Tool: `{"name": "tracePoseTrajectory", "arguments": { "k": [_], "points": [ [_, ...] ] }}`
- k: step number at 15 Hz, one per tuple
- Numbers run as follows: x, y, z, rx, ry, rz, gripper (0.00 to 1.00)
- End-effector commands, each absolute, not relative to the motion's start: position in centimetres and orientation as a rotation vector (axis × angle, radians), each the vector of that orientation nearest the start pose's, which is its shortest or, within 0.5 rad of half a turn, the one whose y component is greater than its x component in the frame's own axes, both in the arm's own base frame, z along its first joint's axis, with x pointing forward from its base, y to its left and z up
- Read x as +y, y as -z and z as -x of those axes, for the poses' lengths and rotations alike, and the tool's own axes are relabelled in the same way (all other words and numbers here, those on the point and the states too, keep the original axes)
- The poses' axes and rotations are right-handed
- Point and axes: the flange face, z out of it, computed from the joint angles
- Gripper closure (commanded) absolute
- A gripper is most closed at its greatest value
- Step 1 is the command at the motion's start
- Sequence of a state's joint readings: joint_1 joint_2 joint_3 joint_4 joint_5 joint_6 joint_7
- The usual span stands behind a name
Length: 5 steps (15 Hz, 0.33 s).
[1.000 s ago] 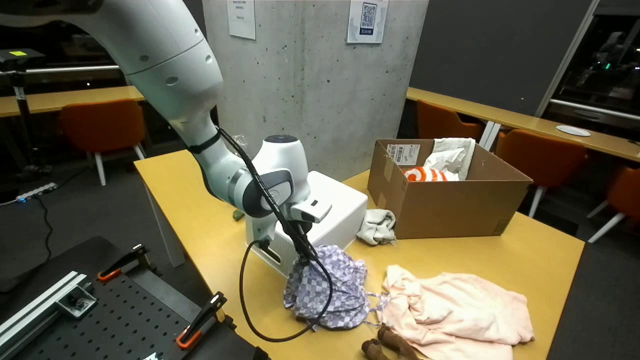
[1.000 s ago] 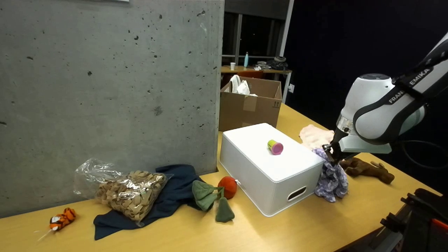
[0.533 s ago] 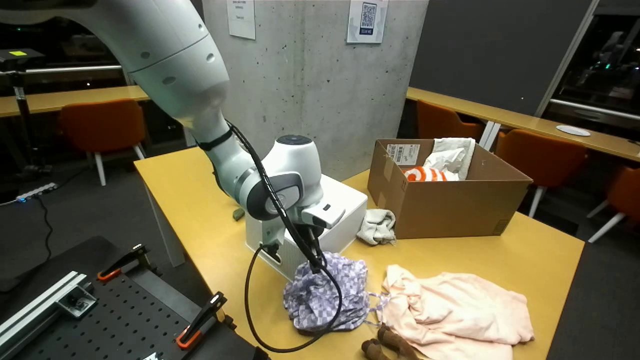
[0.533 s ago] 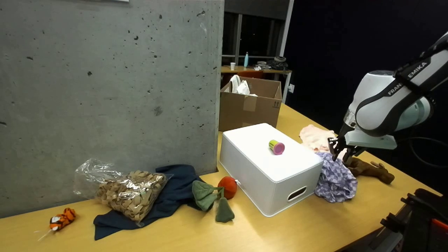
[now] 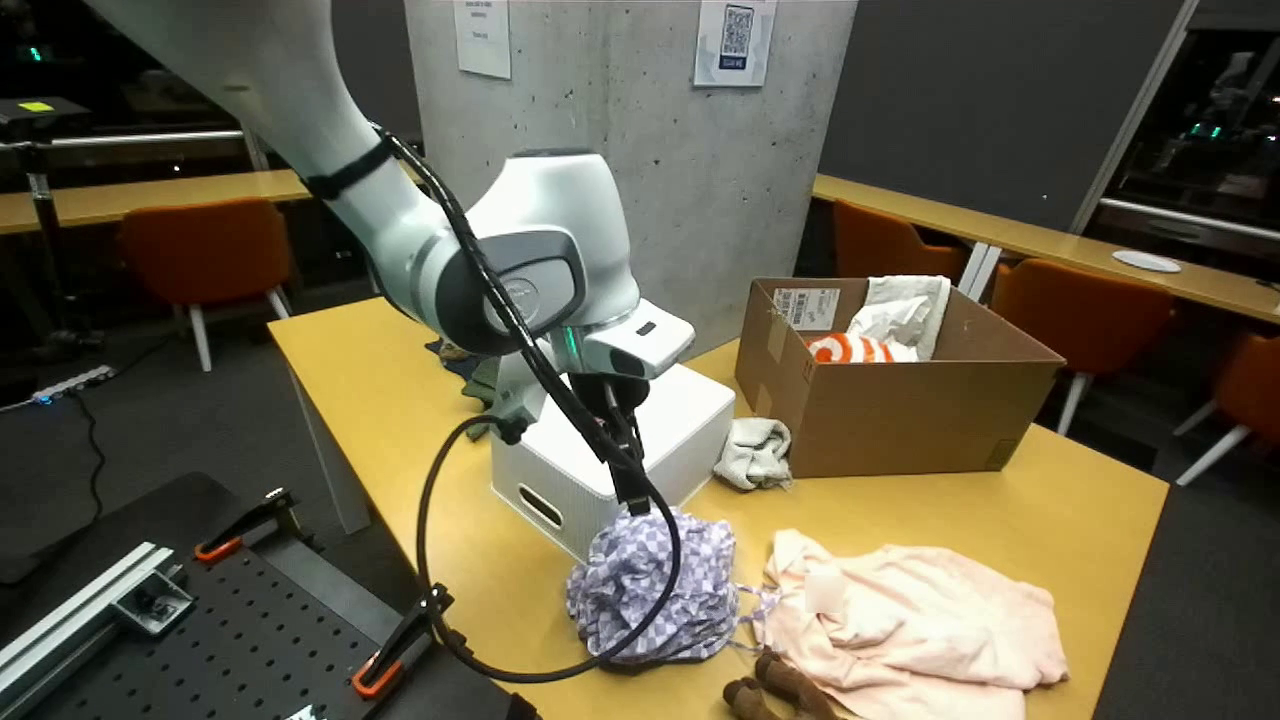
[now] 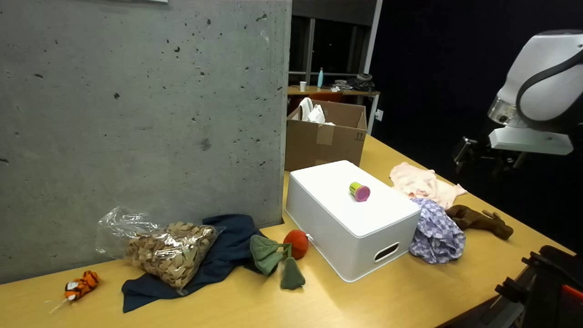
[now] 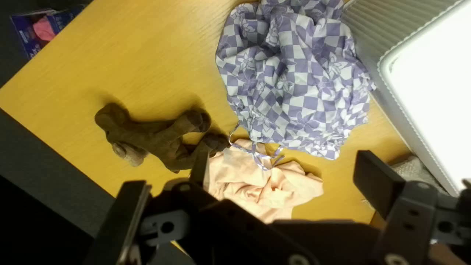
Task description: Put the checked shirt on the basket, then remove it from the basket
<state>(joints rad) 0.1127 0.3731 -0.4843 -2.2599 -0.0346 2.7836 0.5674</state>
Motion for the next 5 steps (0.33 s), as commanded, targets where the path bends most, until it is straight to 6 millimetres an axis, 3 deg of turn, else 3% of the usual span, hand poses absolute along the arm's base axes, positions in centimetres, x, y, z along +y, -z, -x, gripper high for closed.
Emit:
{"name": "tracePoseTrajectory", "arguments": {
  "k": [1, 5],
  "points": [
    [-18.0, -26.7, -49.4, 1.354, 0.374, 2.98, 0.0],
    [-16.4, -28.9, -49.0, 1.349, 0.416, 2.99, 0.0]
  ]
}}
